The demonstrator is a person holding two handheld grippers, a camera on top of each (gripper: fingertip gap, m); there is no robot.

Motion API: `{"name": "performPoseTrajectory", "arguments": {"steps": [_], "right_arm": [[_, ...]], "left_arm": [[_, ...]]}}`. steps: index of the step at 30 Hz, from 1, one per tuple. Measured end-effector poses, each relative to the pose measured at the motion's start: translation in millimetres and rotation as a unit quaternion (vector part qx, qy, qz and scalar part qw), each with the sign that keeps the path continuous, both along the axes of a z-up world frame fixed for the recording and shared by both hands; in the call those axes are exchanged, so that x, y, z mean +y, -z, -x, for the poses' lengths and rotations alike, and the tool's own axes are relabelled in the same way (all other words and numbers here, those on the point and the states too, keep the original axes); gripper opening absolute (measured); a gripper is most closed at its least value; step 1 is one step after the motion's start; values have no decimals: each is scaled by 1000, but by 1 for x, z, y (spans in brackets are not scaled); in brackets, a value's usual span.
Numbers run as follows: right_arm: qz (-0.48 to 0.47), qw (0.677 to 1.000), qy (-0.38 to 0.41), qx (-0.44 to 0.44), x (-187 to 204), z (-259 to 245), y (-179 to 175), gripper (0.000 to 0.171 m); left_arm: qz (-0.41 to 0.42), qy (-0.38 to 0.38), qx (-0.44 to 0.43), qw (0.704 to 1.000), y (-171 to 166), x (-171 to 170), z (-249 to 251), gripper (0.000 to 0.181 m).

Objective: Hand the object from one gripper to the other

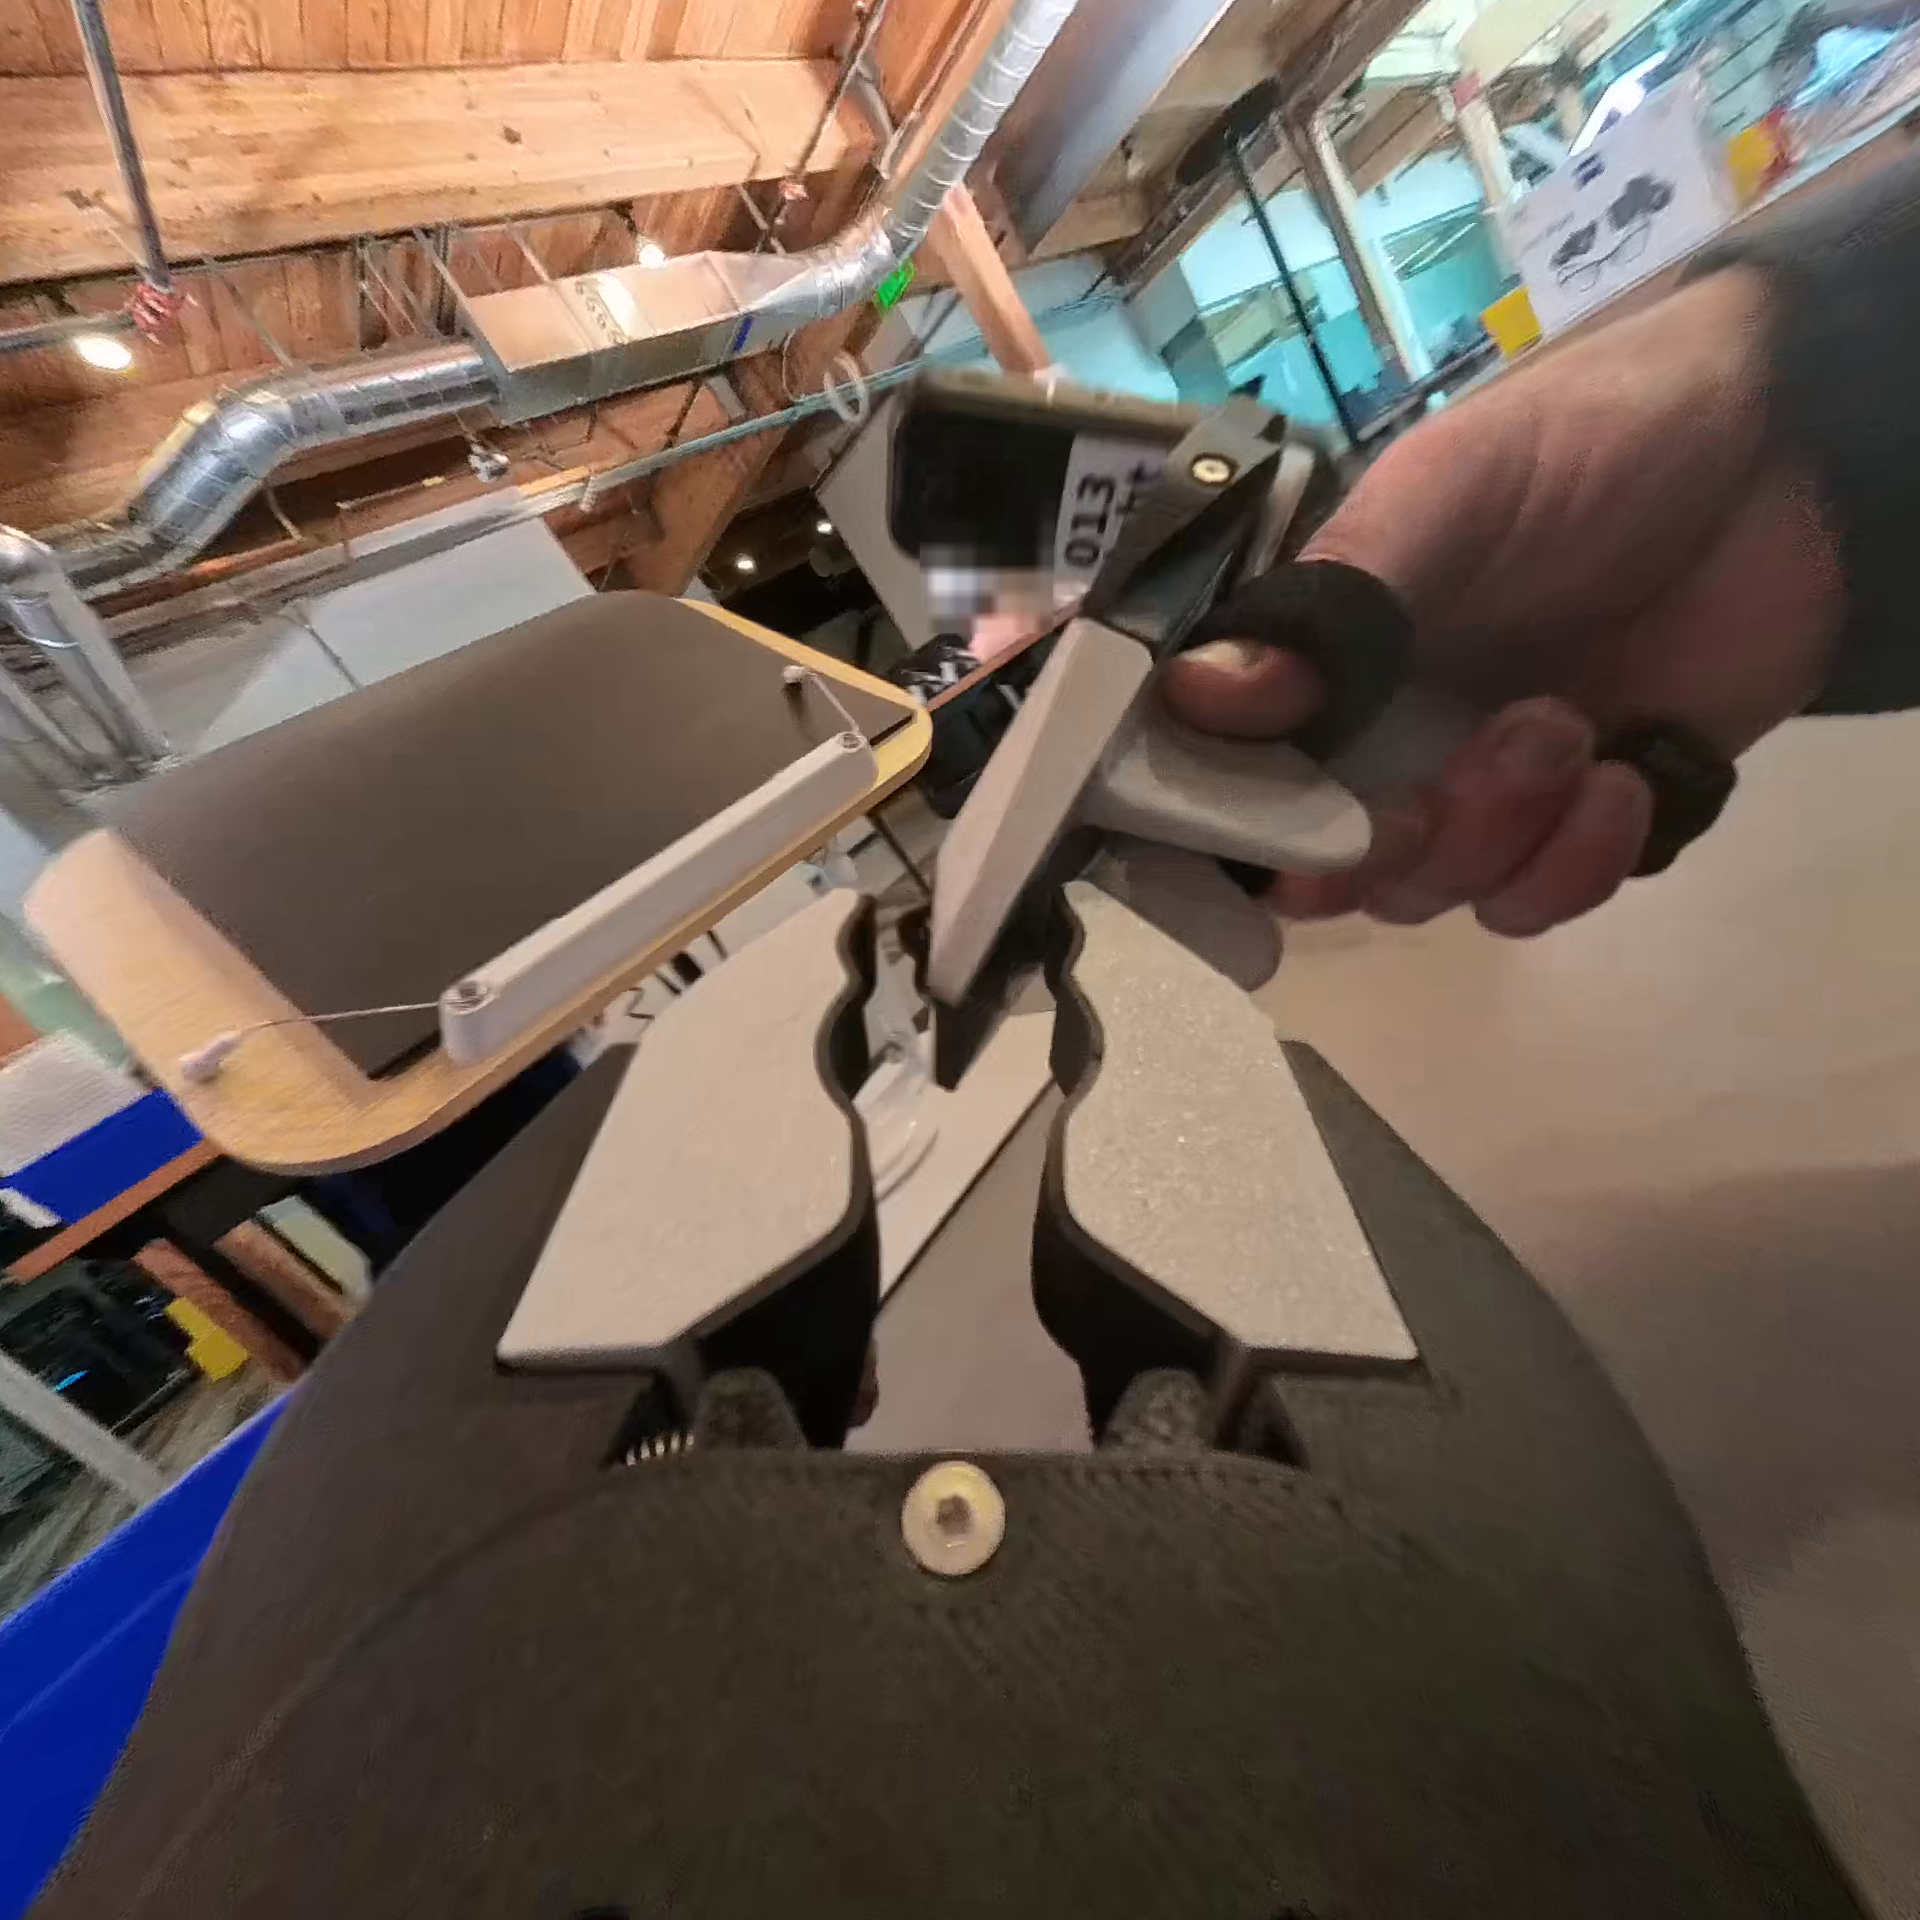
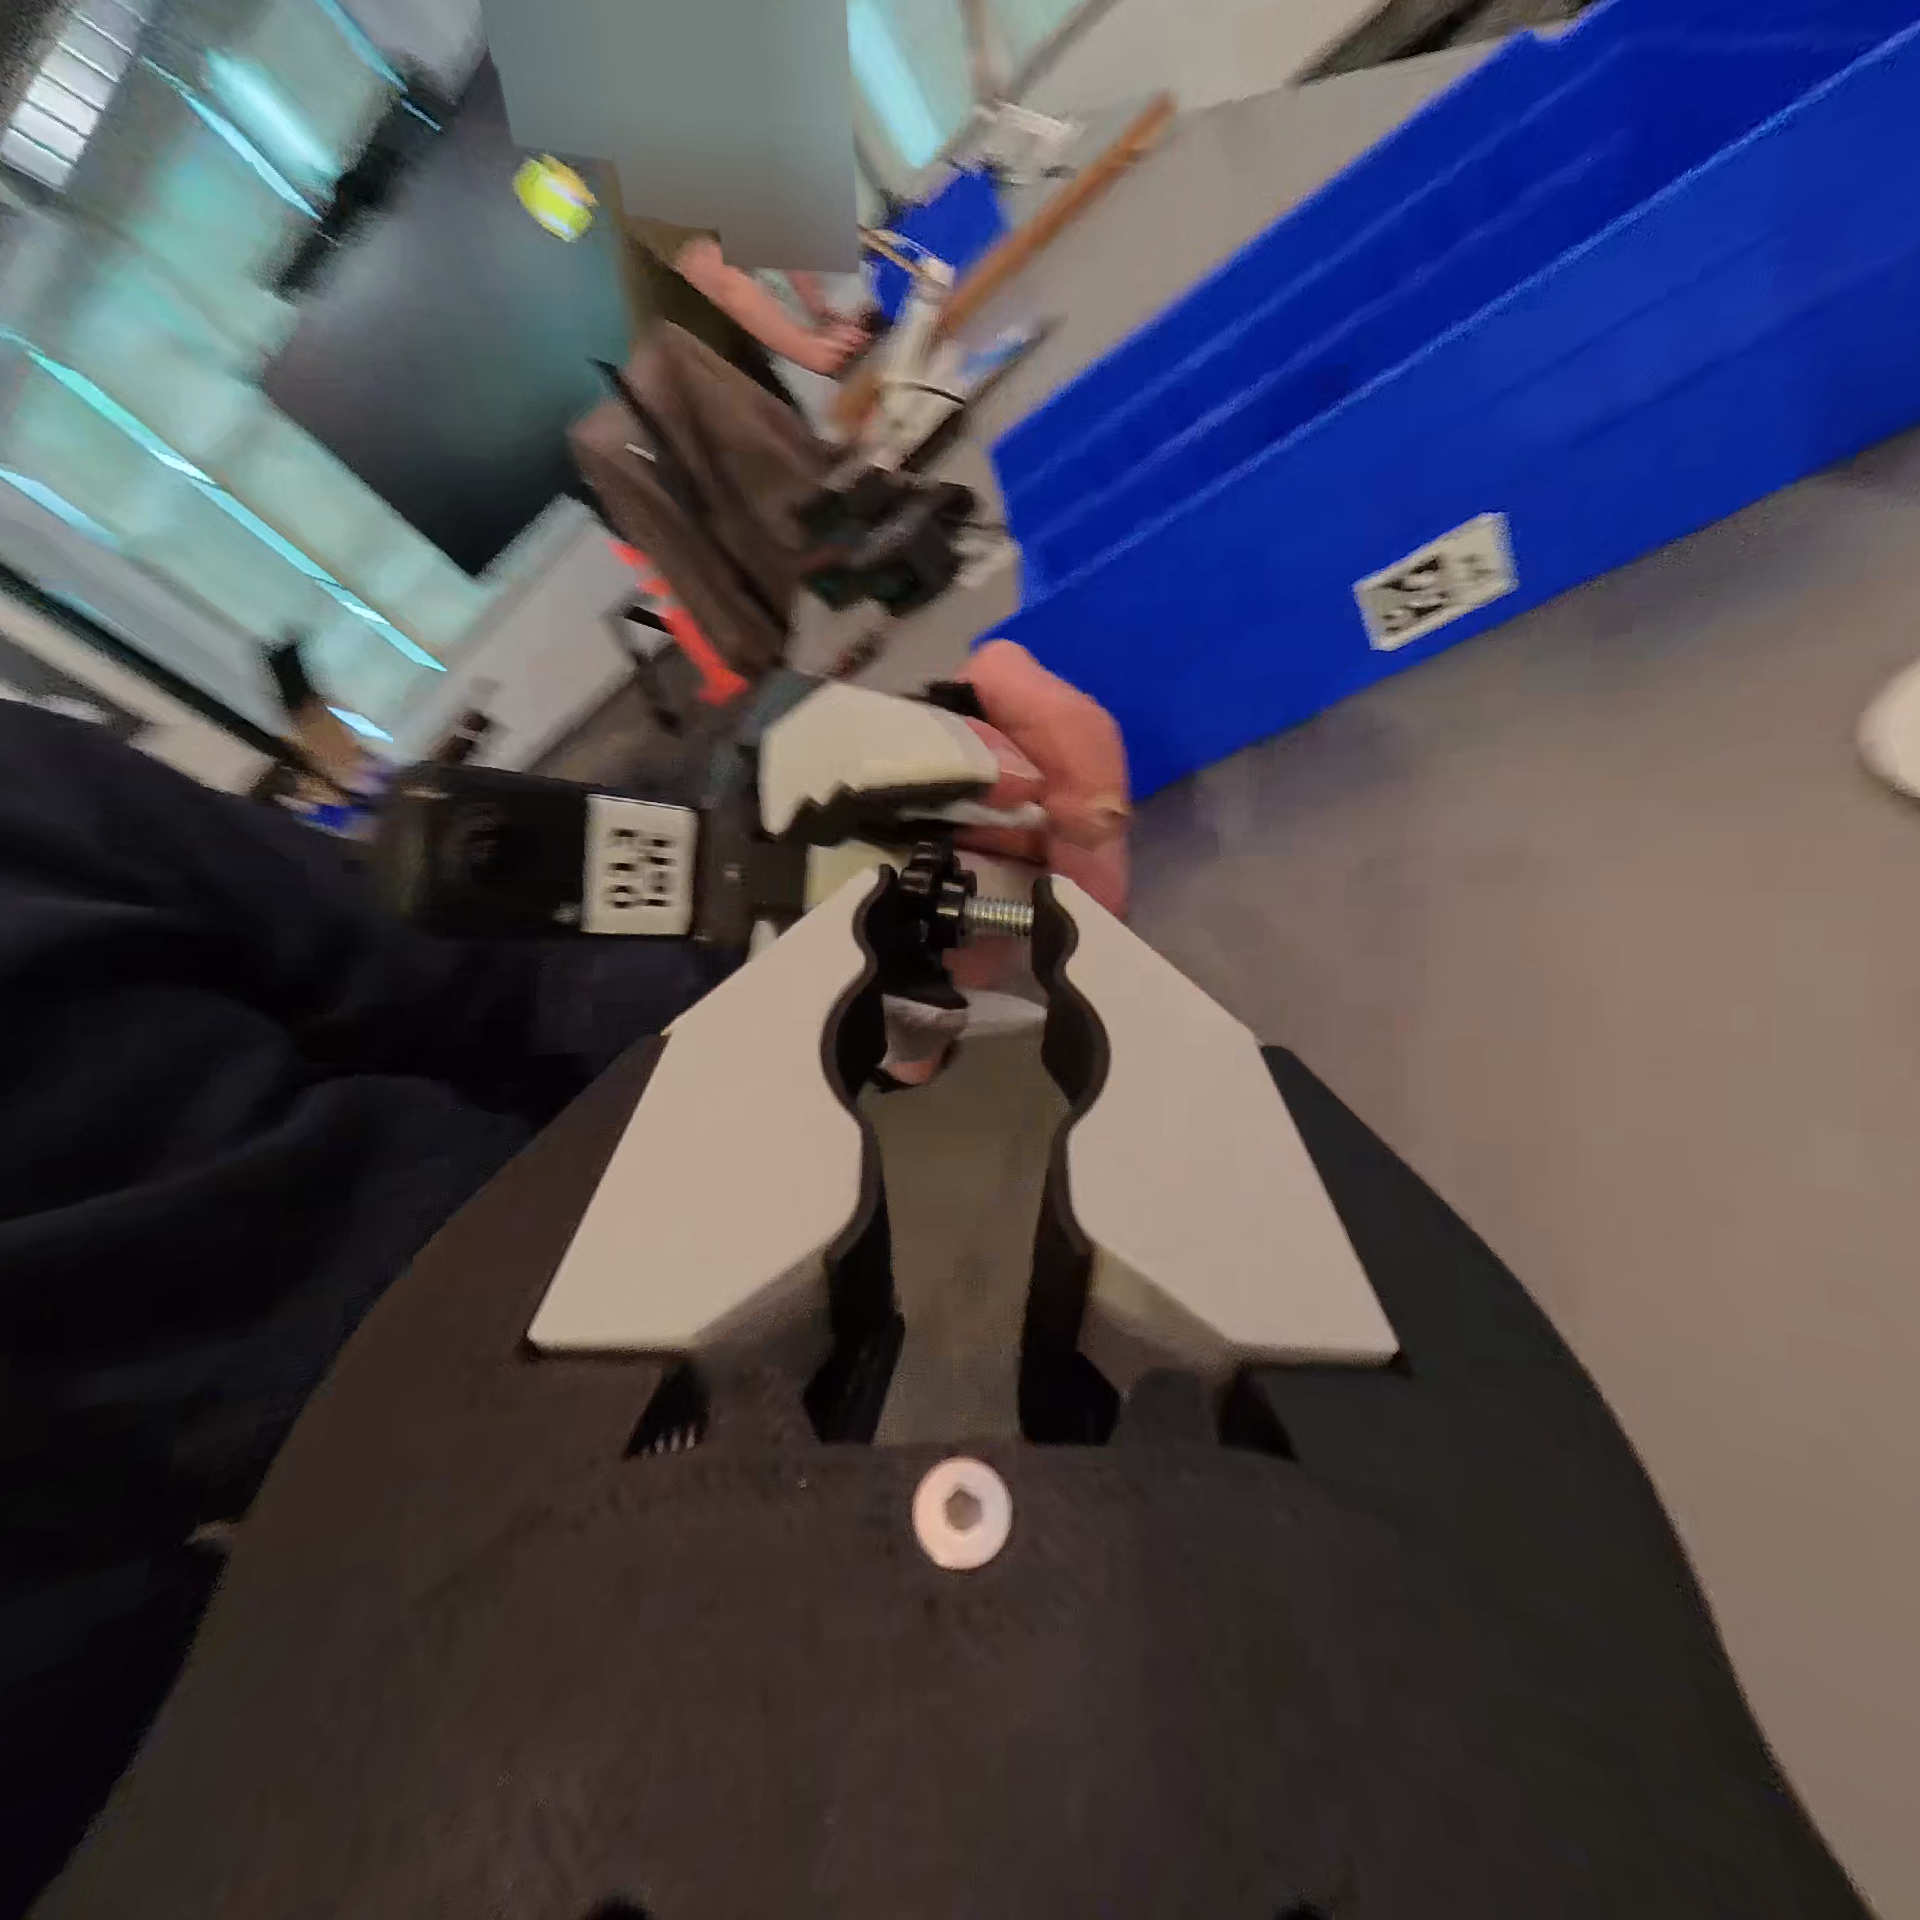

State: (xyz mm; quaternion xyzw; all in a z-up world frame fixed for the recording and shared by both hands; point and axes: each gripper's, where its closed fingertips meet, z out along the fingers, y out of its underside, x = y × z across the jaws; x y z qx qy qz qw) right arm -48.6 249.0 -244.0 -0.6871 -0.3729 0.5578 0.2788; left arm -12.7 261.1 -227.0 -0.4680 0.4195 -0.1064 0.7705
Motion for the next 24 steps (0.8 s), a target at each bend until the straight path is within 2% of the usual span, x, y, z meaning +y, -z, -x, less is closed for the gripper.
{"name": "performPoseTrajectory", "arguments": {"steps": [2, 5, 8, 11, 14, 16, 19, 22, 24], "right_arm": [[-52, 994, 52, -75, 12, -5, 9, 23], [-96, 981, 95, -138, 16, -6, 12, 23], [-134, 965, 128, -186, 19, -9, 16, 23], [-145, 957, 147, -203, 20, -12, 20, 23], [-130, 966, 145, -170, 18, -10, 12, 25], [-91, 980, 115, -131, 11, -7, 7, 40], [-28, 996, 72, -51, 3, -7, -2, 47], [31, 999, 26, 28, -4, -10, -10, 40], [45, 998, 12, 48, -7, -11, -10, 22]], "left_arm": [[-11, -28, 11, 999, 0, 5, 3, 38], [-25, -55, 50, 997, 7, 9, -1, 43], [-32, -87, 82, 992, 12, 14, -3, 27], [-28, -94, 100, 990, 17, 15, -5, 27], [-26, -96, 94, 991, 15, 15, -4, 26], [-18, -91, 87, 992, 15, 16, -2, 26], [-15, -50, 41, 998, 5, 8, -1, 26], [-14, -13, 13, 1000, -2, -1, -3, 26], [-8, 2, 12, 1000, -1, -3, -6, 26]]}}
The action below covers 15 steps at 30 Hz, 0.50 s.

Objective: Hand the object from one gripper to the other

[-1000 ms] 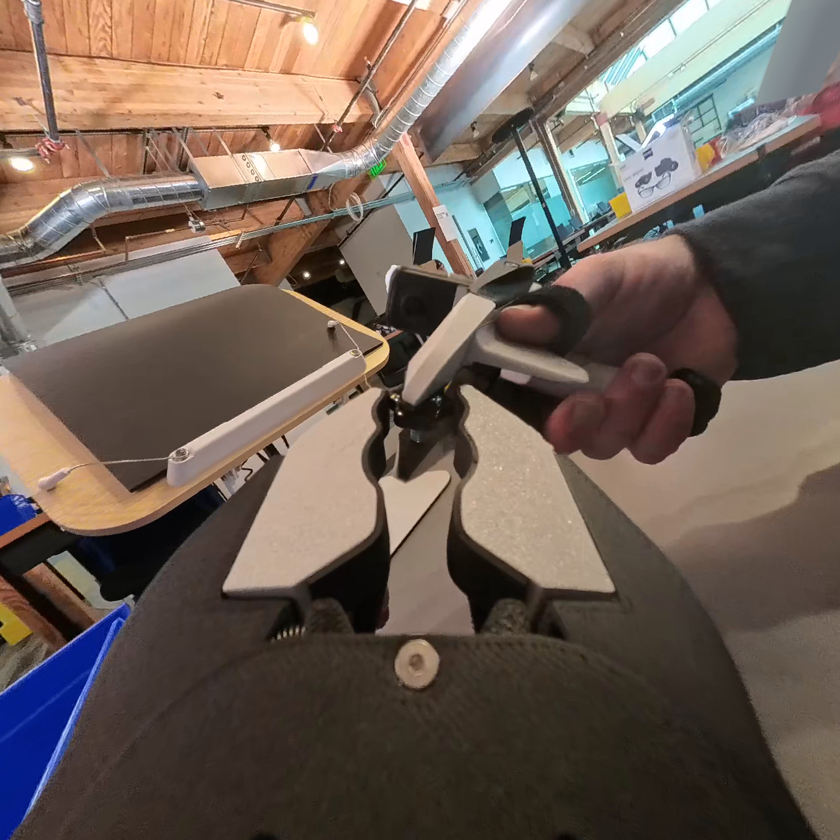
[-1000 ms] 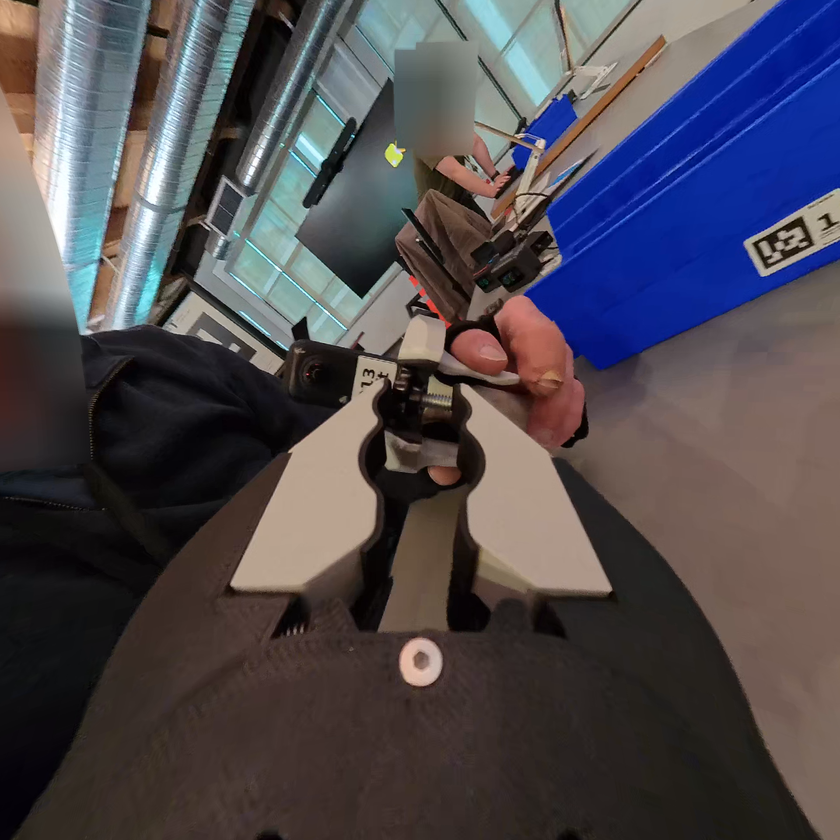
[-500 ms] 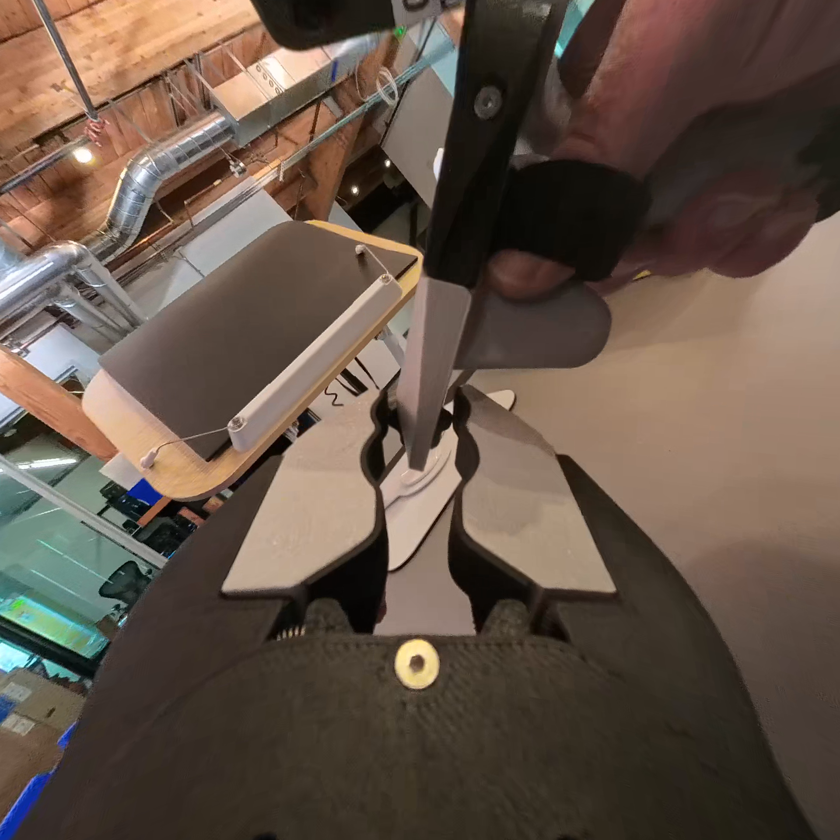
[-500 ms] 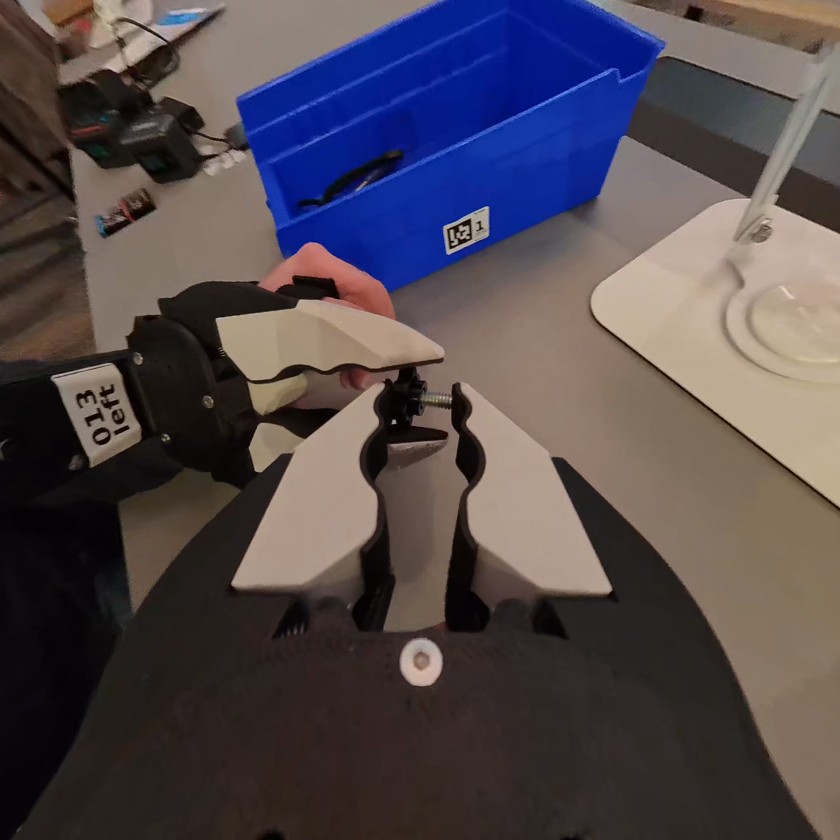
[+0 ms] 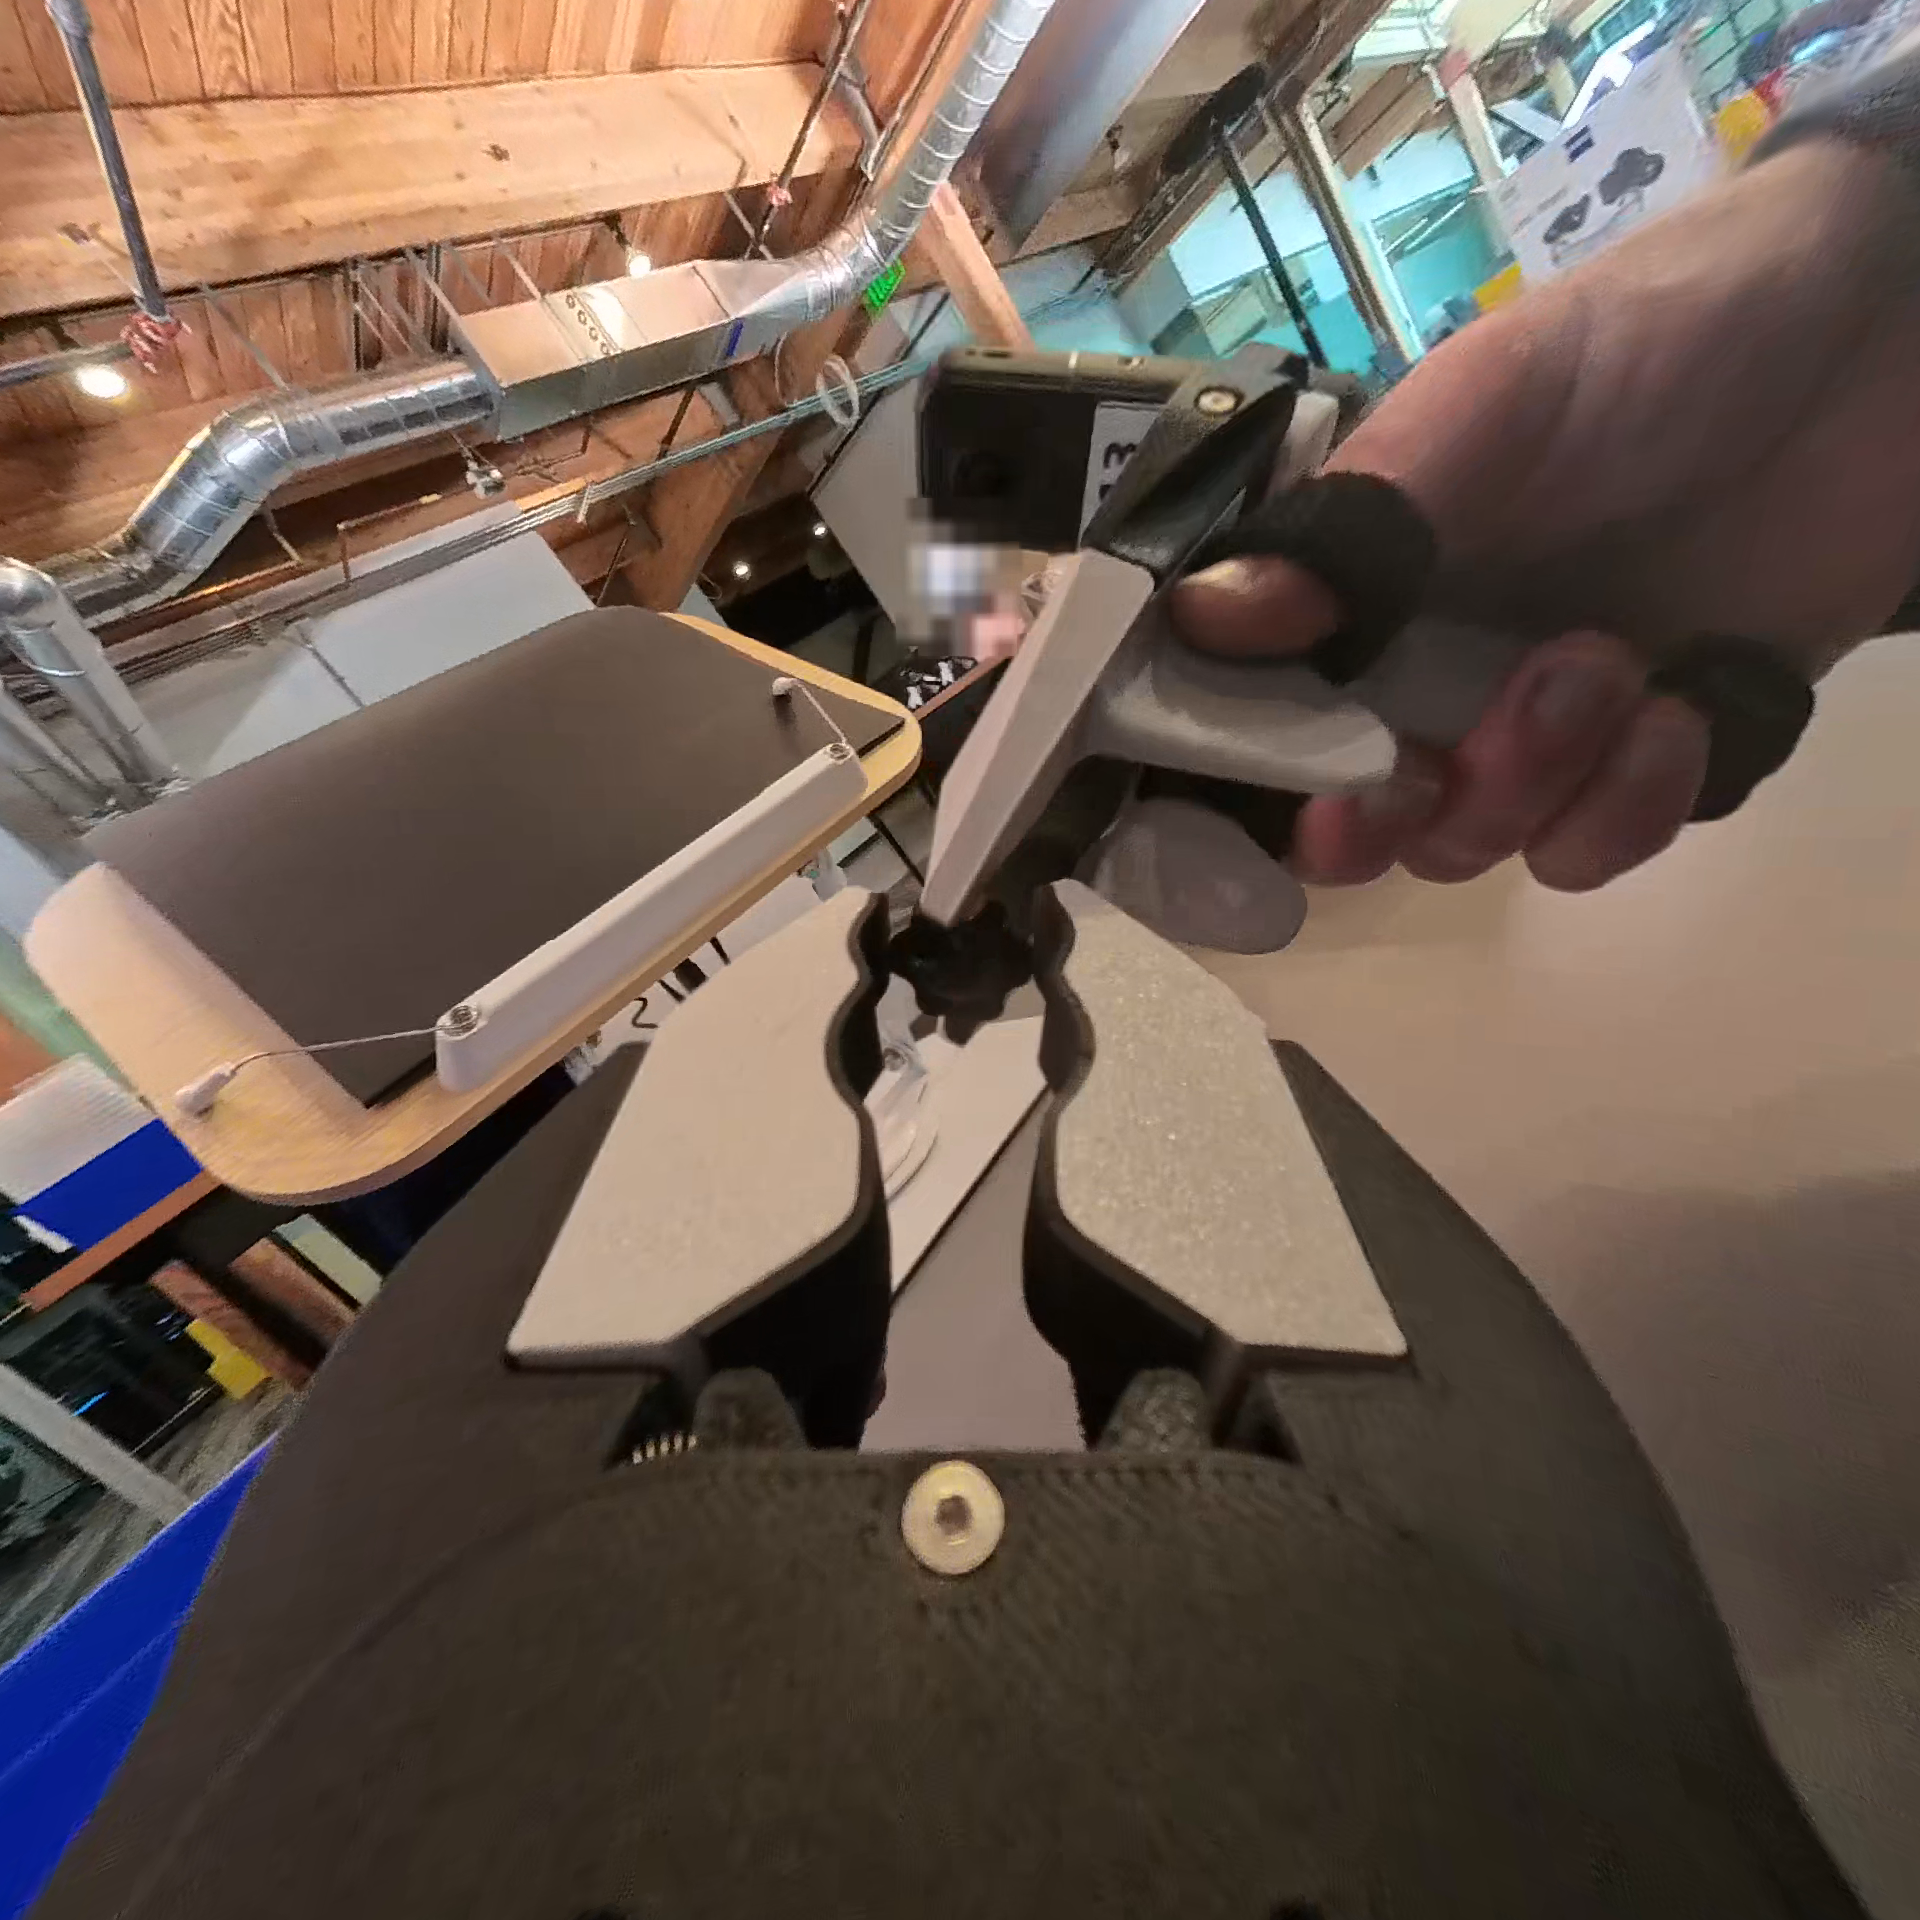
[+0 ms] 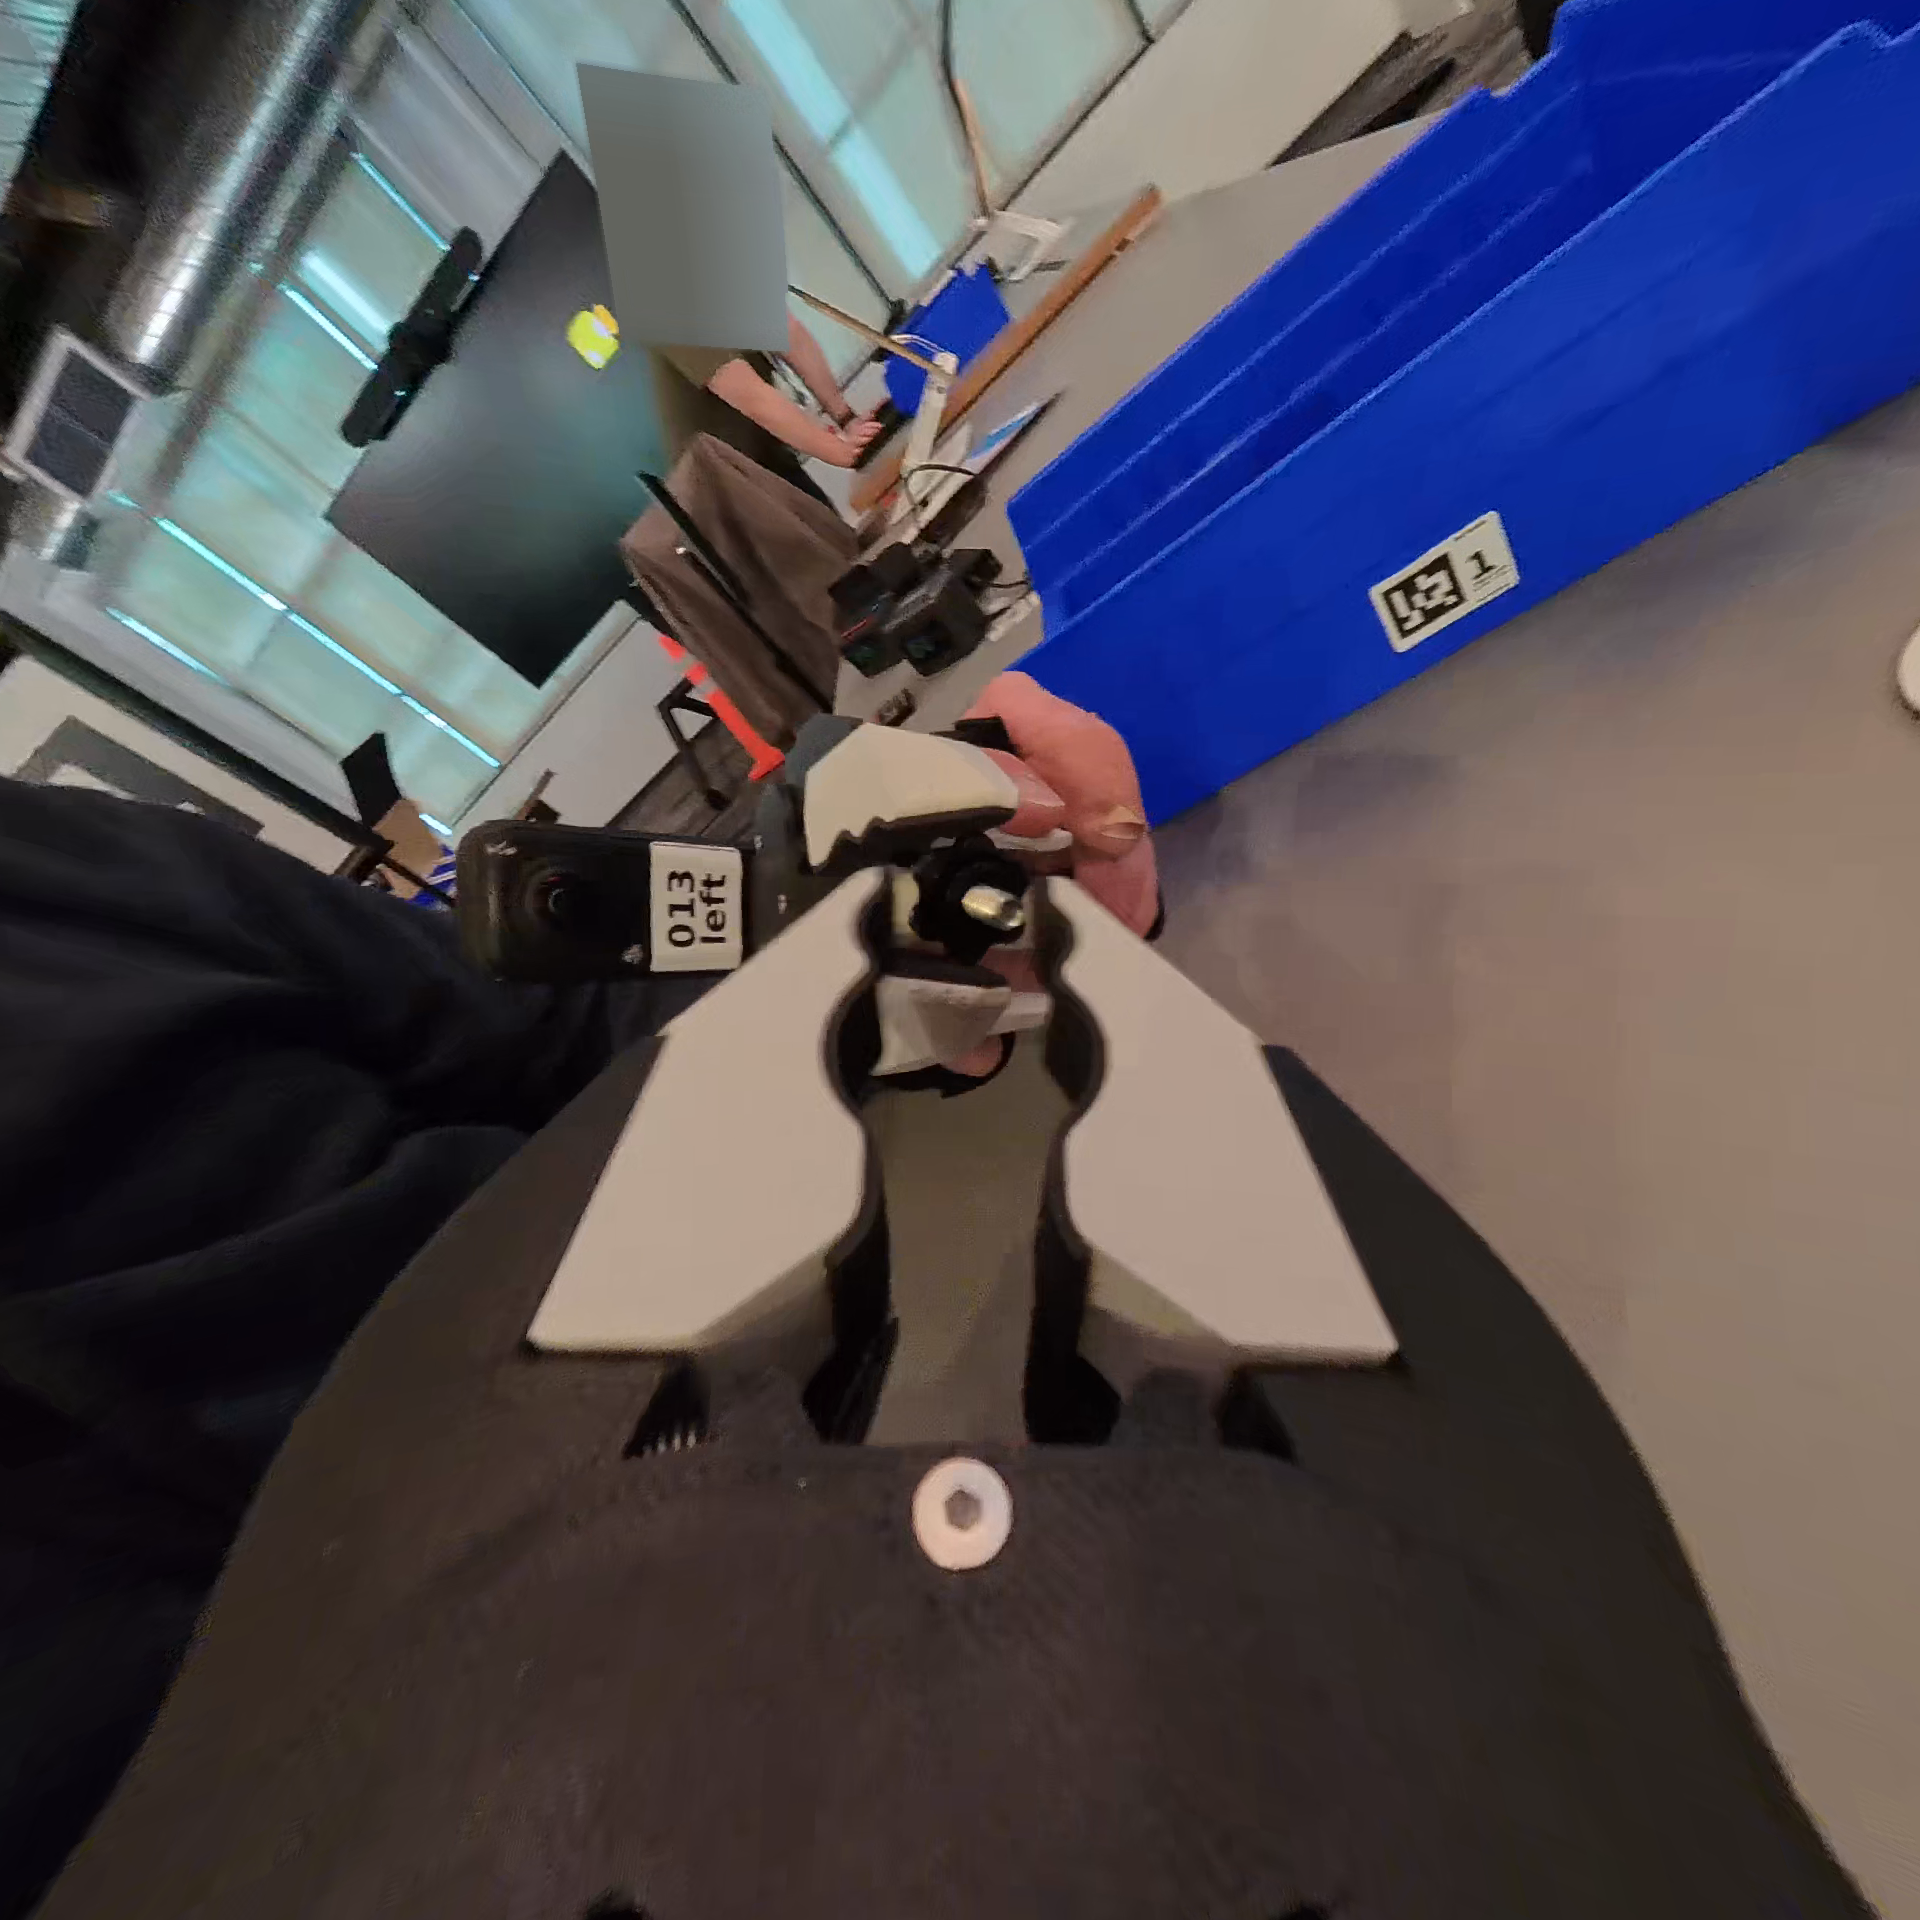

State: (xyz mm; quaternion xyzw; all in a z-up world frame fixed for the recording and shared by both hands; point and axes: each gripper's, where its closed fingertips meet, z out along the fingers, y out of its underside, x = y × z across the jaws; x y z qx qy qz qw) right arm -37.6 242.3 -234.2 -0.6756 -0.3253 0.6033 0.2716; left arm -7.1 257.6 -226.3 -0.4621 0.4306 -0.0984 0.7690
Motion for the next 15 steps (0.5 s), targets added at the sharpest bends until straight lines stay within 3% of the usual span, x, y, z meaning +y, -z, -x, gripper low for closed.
{"name": "performPoseTrajectory", "arguments": {"steps": [7, 15], "right_arm": [[-70, 992, 59, -84, 16, -3, 20, 18], [-203, 937, 144, -243, 30, -7, 31, 18]], "left_arm": [[26, -25, 39, 999, 18, 13, -3, 27], [53, -71, 74, 993, 33, 29, 1, 34]]}}
